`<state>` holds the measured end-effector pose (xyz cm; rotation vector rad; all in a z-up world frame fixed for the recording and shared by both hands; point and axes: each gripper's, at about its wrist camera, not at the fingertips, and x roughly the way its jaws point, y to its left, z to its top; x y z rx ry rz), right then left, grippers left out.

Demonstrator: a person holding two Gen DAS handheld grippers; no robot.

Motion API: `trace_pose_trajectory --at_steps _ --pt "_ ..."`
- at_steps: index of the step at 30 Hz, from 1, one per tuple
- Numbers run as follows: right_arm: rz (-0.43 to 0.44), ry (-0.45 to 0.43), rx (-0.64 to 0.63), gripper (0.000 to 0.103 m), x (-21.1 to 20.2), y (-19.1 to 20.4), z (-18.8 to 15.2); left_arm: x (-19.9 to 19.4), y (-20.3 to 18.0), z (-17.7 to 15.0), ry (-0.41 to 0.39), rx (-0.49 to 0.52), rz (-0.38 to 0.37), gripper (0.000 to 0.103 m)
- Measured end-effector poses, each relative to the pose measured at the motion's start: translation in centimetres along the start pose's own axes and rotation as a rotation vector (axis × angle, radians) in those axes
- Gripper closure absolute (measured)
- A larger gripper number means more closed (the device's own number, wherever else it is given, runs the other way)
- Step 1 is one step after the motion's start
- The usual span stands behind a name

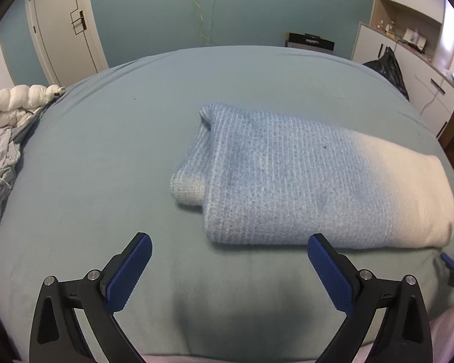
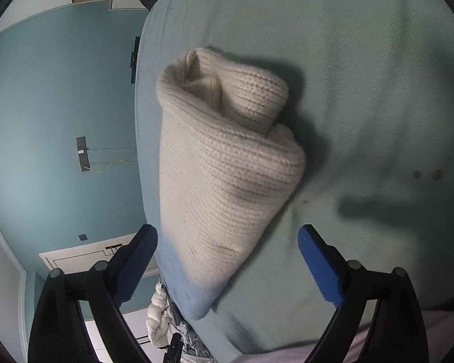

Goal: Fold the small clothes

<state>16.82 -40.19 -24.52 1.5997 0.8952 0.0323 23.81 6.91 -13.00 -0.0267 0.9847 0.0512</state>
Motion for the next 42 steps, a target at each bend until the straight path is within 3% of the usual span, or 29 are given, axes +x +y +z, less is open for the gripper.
trace_pose_trajectory --at_steps 6,9,17,23,27,34,39,42 --pt "0.004 -0.036 0.081 0.031 0.5 -1.3 0.9 0.9 0.4 0.1 0.037 -0.013 -0.025 0.0" --pt "0.035 -0.054 0.098 0.032 1.0 -1.9 1.6 1.3 0.4 0.1 0.045 -0.016 -0.035 0.0" --pt "0.019 -0.143 -0.024 0.031 1.1 -0.1 2.0 1.7 0.5 0.2 0.056 -0.03 -0.045 0.0" --pt "0.001 -0.211 -0.158 0.052 0.4 1.2 1.9 2.0 0.6 0.0 0.067 -0.034 -0.047 0.0" --pt "0.016 -0.227 -0.253 0.06 -1.7 3.6 1.5 1.9 0.6 -0.1 0.071 -0.035 -0.046 0.0" --pt "0.061 -0.231 -0.325 0.061 -7.3 5.9 -0.8 1.7 0.7 -0.3 0.069 -0.031 -0.039 0.0" --pt "0.041 -0.368 -0.404 0.061 -12.5 6.6 -0.9 1.6 -0.2 -0.6 0.055 0.009 -0.015 0.0" --pt "-0.021 -0.424 -0.46 0.062 -13.2 7.0 -1.1 1.6 -2.3 -1.0 0.032 0.114 0.037 0.0"
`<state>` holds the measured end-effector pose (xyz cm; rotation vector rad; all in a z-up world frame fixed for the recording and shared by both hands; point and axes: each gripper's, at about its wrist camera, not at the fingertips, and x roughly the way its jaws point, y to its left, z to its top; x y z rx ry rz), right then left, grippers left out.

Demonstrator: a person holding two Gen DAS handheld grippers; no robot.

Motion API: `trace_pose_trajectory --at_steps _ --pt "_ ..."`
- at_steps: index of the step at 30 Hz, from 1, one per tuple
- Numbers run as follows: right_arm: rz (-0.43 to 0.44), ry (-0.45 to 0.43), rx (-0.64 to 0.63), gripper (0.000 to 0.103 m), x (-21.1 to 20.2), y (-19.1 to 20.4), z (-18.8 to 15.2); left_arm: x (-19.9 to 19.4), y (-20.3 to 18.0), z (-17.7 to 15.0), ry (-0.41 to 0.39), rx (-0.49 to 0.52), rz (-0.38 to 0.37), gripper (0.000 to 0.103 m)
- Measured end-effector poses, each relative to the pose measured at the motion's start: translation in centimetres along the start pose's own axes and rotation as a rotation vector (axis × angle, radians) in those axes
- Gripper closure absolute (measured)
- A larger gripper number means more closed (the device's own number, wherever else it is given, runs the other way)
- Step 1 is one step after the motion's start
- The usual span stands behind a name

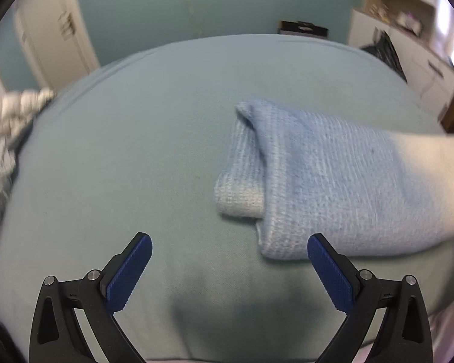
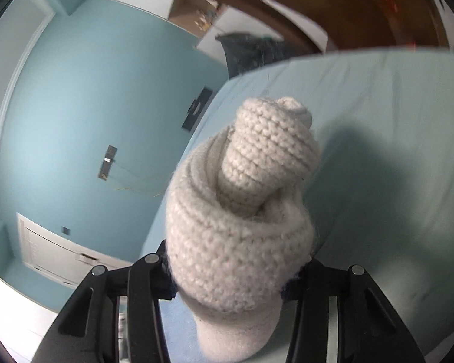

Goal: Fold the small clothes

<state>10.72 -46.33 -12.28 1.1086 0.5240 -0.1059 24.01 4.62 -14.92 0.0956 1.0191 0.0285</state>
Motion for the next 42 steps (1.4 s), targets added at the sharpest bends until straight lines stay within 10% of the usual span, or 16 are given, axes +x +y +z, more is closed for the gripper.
trace_pose_trajectory --at_steps 7,21,31,42 --pt "-0.022 -0.024 -0.103 0.062 0.7 2.2 -0.8 1.2 -5.8 -0.8 -0.026 0.211 -0.028 0.0" --pt "-0.086 -0.054 -0.323 0.062 4.6 5.9 -1.6 7.9 -2.2 0.1 0.199 -0.091 -0.237 0.0" --pt "-0.132 -0.14 -0.801 0.063 4.3 15.5 -6.4 1.0 -1.1 2.9 0.016 -0.053 -0.121 0.0" --pt "-0.065 -0.193 -0.828 0.062 3.2 15.5 -6.8 5.5 -14.1 2.9 0.023 0.142 -0.065 0.0"
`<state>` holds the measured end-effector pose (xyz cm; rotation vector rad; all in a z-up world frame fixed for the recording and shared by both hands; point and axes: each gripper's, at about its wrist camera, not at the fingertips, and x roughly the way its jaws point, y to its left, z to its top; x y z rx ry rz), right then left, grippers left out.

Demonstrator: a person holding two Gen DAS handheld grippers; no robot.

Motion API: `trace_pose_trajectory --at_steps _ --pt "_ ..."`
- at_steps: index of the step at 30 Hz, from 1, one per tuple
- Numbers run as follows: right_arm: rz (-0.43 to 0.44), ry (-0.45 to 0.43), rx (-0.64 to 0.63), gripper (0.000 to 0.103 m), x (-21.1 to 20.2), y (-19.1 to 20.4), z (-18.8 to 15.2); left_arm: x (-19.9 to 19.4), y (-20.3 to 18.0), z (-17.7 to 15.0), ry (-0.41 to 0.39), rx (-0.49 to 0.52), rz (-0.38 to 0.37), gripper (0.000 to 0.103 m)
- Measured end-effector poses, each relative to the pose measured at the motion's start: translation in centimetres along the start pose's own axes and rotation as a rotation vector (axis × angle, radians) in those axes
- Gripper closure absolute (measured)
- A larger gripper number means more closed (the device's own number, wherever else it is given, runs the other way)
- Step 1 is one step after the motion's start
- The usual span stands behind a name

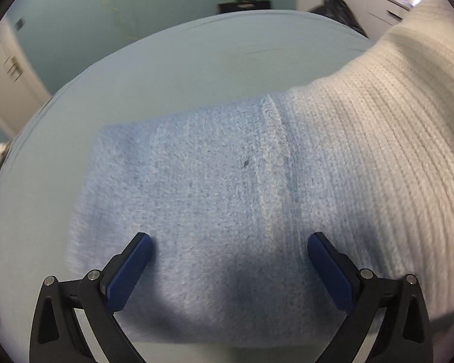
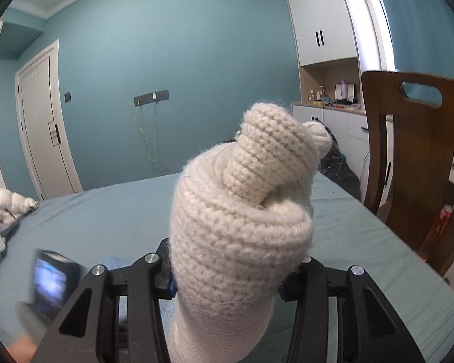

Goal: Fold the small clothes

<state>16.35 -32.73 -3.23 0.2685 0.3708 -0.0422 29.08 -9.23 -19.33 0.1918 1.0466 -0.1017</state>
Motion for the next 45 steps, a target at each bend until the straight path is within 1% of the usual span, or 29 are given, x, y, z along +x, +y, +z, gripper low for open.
trace_pose_trajectory --at_steps 2,4,5,7,8,10,11,12,14,15,16,18,20,21,22,24,26,28,30,33,35,36,38,40,42,43,44,45 --pt "0.045 0.01 0.052 0.062 0.2 -0.8 -0.1 -0.1 -0.6 -0.6 -0.049 -0.007 0.028 0.0" --pt "0.062 0.009 0.095 0.062 0.5 -1.6 -0.4 -0.6 -0.5 -1.6 -0.047 -0.013 0.017 0.0" --pt "0.066 0.002 0.119 0.062 0.6 -2.1 -0.5 -0.9 -0.2 -1.6 -0.031 -0.005 0.0 0.0" --pt "0.054 0.006 0.157 0.062 1.1 -3.1 -0.6 -1.3 0.7 -0.7 0.002 0.008 -0.034 0.0" --pt "0.038 0.018 0.176 0.062 1.4 -3.6 -0.5 -1.5 1.7 0.6 -0.009 -0.009 -0.03 0.0" --pt "0.029 0.046 0.258 0.062 2.0 -5.4 -0.6 -2.3 3.1 1.7 -0.071 -0.072 0.03 0.0" --pt "0.028 0.057 0.292 0.062 2.2 -6.2 -0.7 -2.1 3.3 2.5 -0.08 -0.09 0.043 0.0" --pt "0.03 0.066 0.313 0.062 2.3 -6.7 -0.7 -1.5 3.5 3.3 -0.069 -0.099 0.047 0.0" --pt "0.04 0.083 0.352 0.062 2.5 -7.5 -0.7 0.2 3.0 4.6 -0.015 -0.068 0.054 0.0" --pt "0.045 0.087 0.367 0.062 2.6 -7.7 -0.7 1.6 2.2 4.8 0.015 -0.023 0.075 0.0" --pt "0.051 0.087 0.373 0.062 2.5 -7.8 -0.6 2.5 1.5 4.7 0.021 0.005 0.093 0.0" --pt "0.058 0.085 0.368 0.062 2.4 -7.4 -0.5 3.0 1.0 3.9 -0.016 0.02 0.11 0.0" --pt "0.065 0.096 0.353 0.062 2.6 -6.7 -0.5 2.6 0.4 4.6 0.005 0.036 0.121 0.0" --pt "0.053 0.096 0.329 0.062 2.7 -6.2 -0.5 2.0 0.4 5.4 0.012 0.042 0.136 0.0" --pt "0.045 0.088 0.326 0.062 2.7 -6.1 -0.5 1.2 -0.8 5.9 -0.008 0.033 0.142 0.0" --pt "0.054 0.085 0.359 0.062 2.8 -6.7 -0.5 -0.6 -1.3 7.6 -0.097 0.001 0.119 0.0" --pt "0.057 0.083 0.378 0.062 2.8 -7.0 -0.5 -0.9 -2.2 9.1 -0.121 0.004 0.106 0.0" --pt "0.057 0.084 0.38 0.062 2.7 -6.8 -0.6 0.4 -3.8 10.8 -0.086 0.027 0.14 0.0" --pt "0.063 0.073 0.375 0.062 2.3 -6.5 -0.8 2.5 -5.2 11.3 -0.041 0.042 0.173 0.0" --pt "0.08 0.061 0.341 0.062 2.1 -5.8 -0.7 4.1 -6.9 11.4 0.0 0.082 0.163 0.0" --pt "0.068 0.078 0.299 0.062 2.5 -5.0 -0.8 3.4 -6.8 11.8 -0.003 0.113 0.144 0.003" --pt "0.056 0.078 0.29 0.062 2.6 -4.8 -1.0 2.5 -6.5 11.8 -0.014 0.112 0.122 0.003" --pt "0.058 0.066 0.309 0.062 2.5 -5.2 -1.0 -0.1 -5.5 10.9 -0.051 0.08 0.056 0.003" --pt "0.067 0.066 0.33 0.062 2.5 -5.8 -0.7 -3.0 -4.8 8.7 -0.102 0.047 0.006 0.002" --pt "0.069 0.066 0.337 0.062 2.4 -5.9 -0.7 -4.7 -5.3 6.7 -0.128 0.063 -0.032 0.002" --pt "0.068 0.067 0.333 0.062 2.4 -5.7 -0.7 -4.9 -5.5 6.1 -0.128 0.071 -0.028 0.001" --pt "0.066 0.064 0.325 0.062 2.3 -5.5 -0.6 -4.8 -6.0 5.2 -0.113 0.059 0.003 0.001" --pt "0.068 0.063 0.321 0.062 2.2 -5.3 -0.6 -4.1 -6.1 4.9 -0.075 0.015 0.006 0.001"
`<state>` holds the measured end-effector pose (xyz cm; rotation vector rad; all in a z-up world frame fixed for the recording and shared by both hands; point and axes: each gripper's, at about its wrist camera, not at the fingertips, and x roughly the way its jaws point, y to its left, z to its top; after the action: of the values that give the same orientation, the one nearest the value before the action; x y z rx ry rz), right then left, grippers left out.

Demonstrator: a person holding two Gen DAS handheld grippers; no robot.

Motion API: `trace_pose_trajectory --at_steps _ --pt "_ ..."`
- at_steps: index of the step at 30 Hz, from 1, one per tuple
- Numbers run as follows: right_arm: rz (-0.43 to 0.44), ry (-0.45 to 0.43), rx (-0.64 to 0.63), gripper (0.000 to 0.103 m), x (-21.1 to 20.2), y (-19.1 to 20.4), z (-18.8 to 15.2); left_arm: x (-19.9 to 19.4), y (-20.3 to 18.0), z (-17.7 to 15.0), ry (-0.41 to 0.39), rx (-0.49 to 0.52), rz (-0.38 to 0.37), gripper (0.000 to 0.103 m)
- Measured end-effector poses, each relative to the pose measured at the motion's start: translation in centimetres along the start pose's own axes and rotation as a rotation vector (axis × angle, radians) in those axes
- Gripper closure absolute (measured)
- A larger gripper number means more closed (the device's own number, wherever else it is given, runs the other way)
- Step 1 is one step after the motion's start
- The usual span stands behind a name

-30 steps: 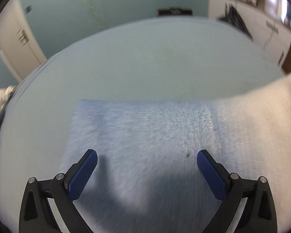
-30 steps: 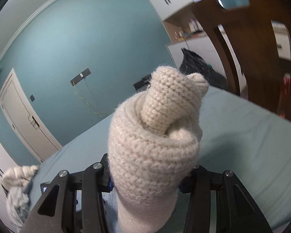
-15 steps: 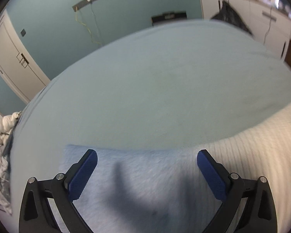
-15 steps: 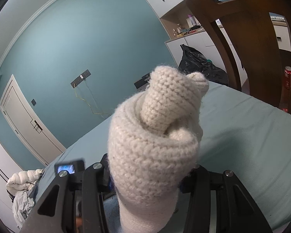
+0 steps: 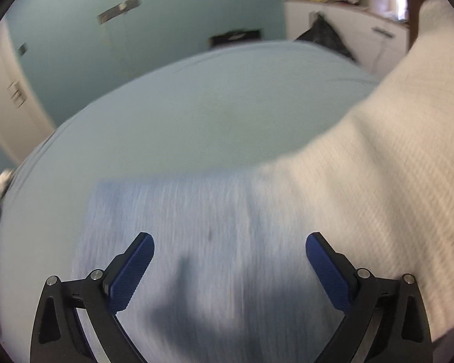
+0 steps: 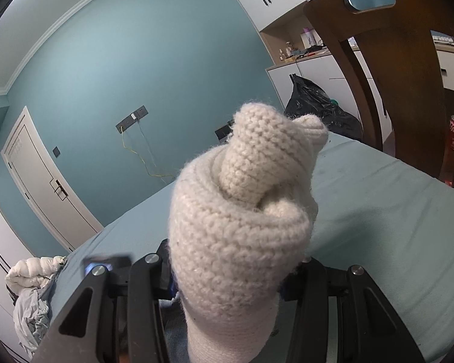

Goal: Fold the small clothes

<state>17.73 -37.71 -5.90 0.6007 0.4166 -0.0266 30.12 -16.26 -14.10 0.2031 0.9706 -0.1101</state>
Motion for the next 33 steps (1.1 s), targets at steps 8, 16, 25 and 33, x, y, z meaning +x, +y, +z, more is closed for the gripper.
trace_pose_trajectory --at_steps 8,16,25,33 --pt "-0.034 0.016 -0.086 0.062 0.4 1.3 -0.8 -0.8 1.5 -0.7 0.137 0.02 -0.019 0.002" --pt "-0.07 0.014 -0.139 0.062 0.6 2.2 -0.7 -7.4 10.2 -5.5 0.08 0.06 0.061 0.001" --pt "-0.213 -0.045 -0.656 0.063 1.6 11.5 -3.4 -9.2 16.5 -7.3 -0.012 -0.035 0.136 0.001" --pt "-0.244 -0.15 -1.504 0.062 6.5 26.1 -16.7 -11.4 24.6 -7.5 -0.072 -0.176 0.253 0.001"
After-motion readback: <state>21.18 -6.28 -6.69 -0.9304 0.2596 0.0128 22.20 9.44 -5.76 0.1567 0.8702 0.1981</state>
